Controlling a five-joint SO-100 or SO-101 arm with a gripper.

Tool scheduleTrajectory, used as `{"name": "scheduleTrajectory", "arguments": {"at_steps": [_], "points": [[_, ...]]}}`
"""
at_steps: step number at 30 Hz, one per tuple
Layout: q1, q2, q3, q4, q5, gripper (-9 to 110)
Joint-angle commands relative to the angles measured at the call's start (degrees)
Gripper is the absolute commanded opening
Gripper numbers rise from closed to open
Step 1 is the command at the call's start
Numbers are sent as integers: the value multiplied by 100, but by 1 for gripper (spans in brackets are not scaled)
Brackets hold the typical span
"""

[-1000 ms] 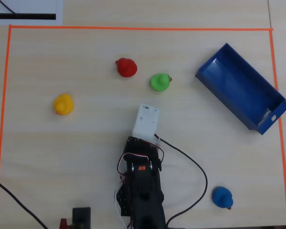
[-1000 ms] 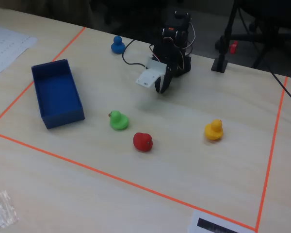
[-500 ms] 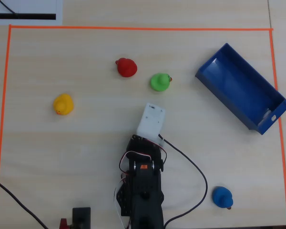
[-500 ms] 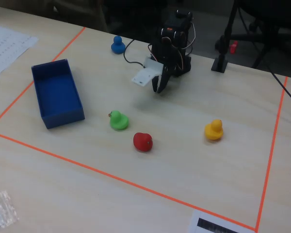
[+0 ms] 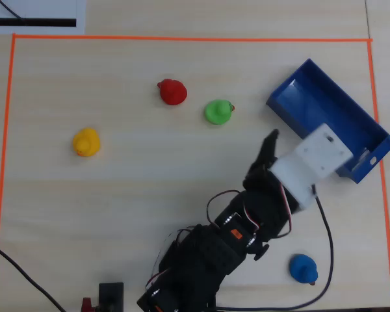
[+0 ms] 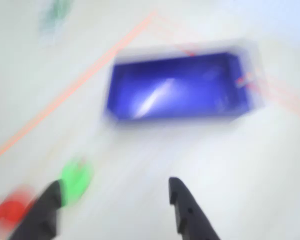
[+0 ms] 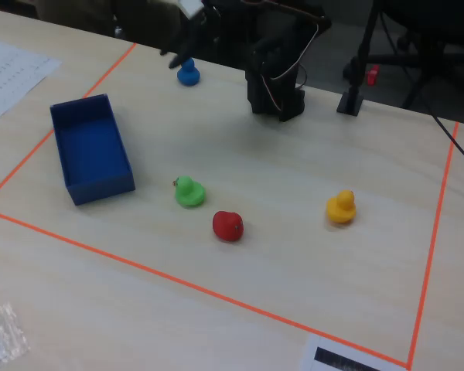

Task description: Grasp blue duck and put it into box.

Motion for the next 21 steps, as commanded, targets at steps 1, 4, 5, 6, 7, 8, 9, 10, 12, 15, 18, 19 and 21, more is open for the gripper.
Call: {"name": "scheduleTrajectory", "arguments": {"at_steps": [1,4,5,6,7,8,9,10,12,15,18,19,21], "points": [[1556,220,817,-1978,-229,34],[2162,290,1749,-3401,-290,35],[2338,290,1986,-3691,-334,35],[2496,281,2197,-3964,-352,35],[2663,255,2399,-4236,-387,35],[2821,202,2610,-4518,-448,35],[2979,114,2804,-4834,-501,35],[3146,0,2971,-5168,-536,35],[3463,-281,3094,-5607,-606,36],[3885,-765,3050,-5994,-703,36],[4236,-1274,3076,-6601,-826,36],[4333,-1459,3059,-6776,-844,36],[4491,-1828,3050,-7102,-940,36]]}}
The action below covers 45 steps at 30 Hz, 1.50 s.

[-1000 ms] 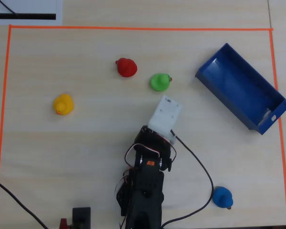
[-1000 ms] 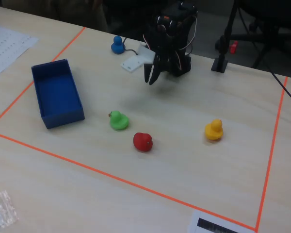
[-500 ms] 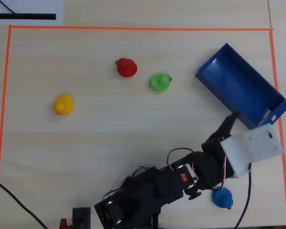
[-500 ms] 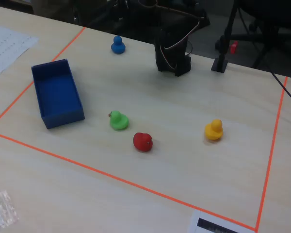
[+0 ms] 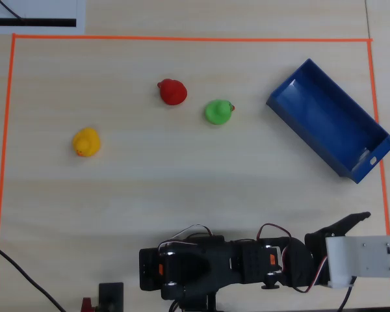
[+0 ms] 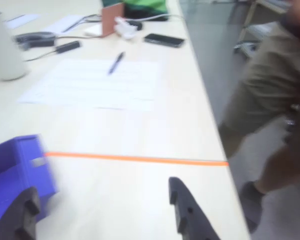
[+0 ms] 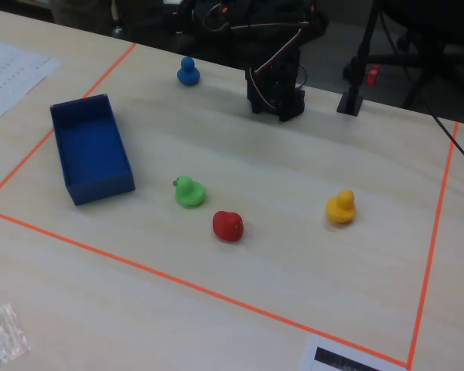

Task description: Grasp blue duck and put it into box.

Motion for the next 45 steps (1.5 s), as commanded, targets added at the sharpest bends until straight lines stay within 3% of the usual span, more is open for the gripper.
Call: {"name": "scheduleTrajectory", "arguments": {"at_steps": [1,17,45], "points": [[325,-606,-79,-782,-193,36],[958,-2698,422,-2848,-738,36],[1591,-3094,1547,-3111,-1266,37]]}}
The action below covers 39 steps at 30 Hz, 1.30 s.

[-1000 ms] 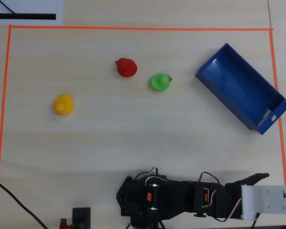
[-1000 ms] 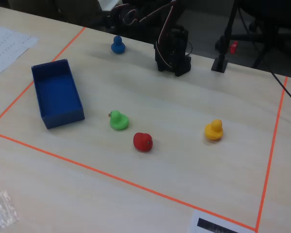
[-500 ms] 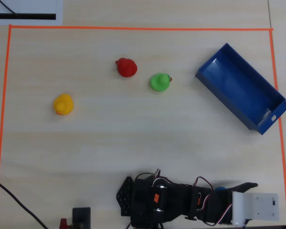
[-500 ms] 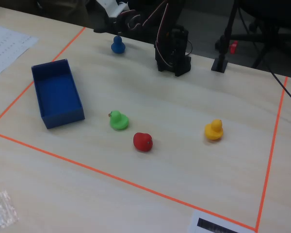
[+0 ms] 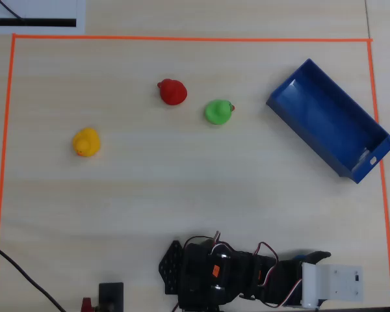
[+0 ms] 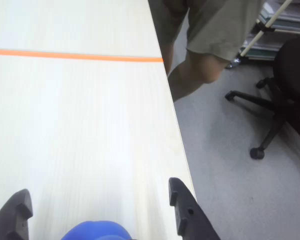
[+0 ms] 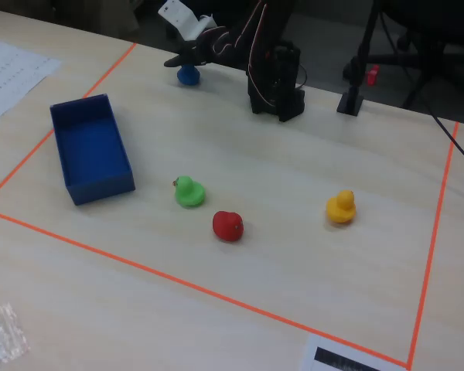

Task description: Grasp blue duck and put it into box.

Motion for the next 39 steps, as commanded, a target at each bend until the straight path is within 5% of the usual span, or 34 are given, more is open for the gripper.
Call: {"name": "scheduleTrajectory", "arguments": {"at_steps": [1,16,20,28,39], "points": [[97,-62,0,-176,-62,37],[149,-782,79,-167,-246,37],[105,-844,88,62,-255,3],[70,-800,-53,712,-466,0],[-2188,141,-1608,1529,1749,0]]}}
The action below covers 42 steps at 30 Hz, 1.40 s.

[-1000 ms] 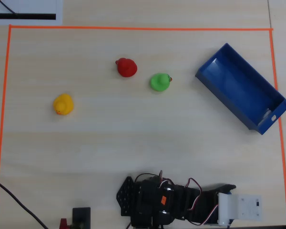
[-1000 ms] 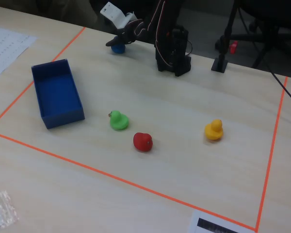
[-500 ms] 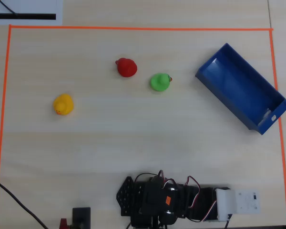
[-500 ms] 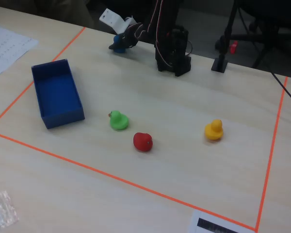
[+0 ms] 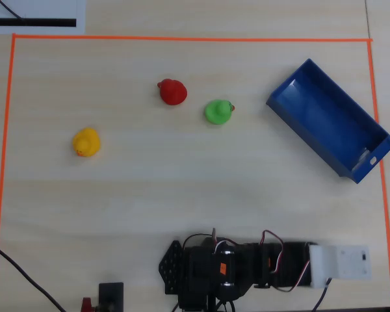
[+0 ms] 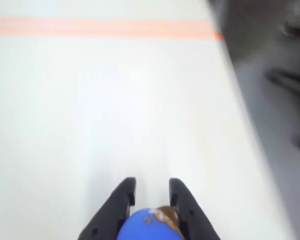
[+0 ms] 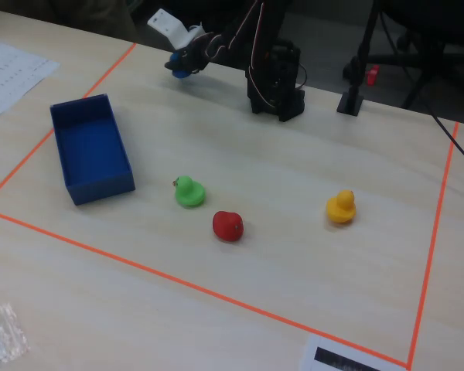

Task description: Grasp blue duck and put it into box.

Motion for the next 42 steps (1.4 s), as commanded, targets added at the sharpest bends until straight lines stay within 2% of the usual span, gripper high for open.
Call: {"name": "scheduleTrajectory", "arguments": {"at_steps": [1,5,7,13,18,30,35,38,42], "points": [[-1020,519,-1204,1081,932,0],[-1934,747,-2804,2979,2276,0],[-2426,800,-3270,3375,2663,0],[-3990,308,-3577,2856,2892,0],[-4781,-738,-4333,2927,3094,0],[-4931,-3252,-6873,3120,3252,0],[-4887,-3771,-7022,2435,2733,1],[-4878,-3920,-6996,2364,2092,10],[-4825,-4034,-6961,2101,1362,27]]}}
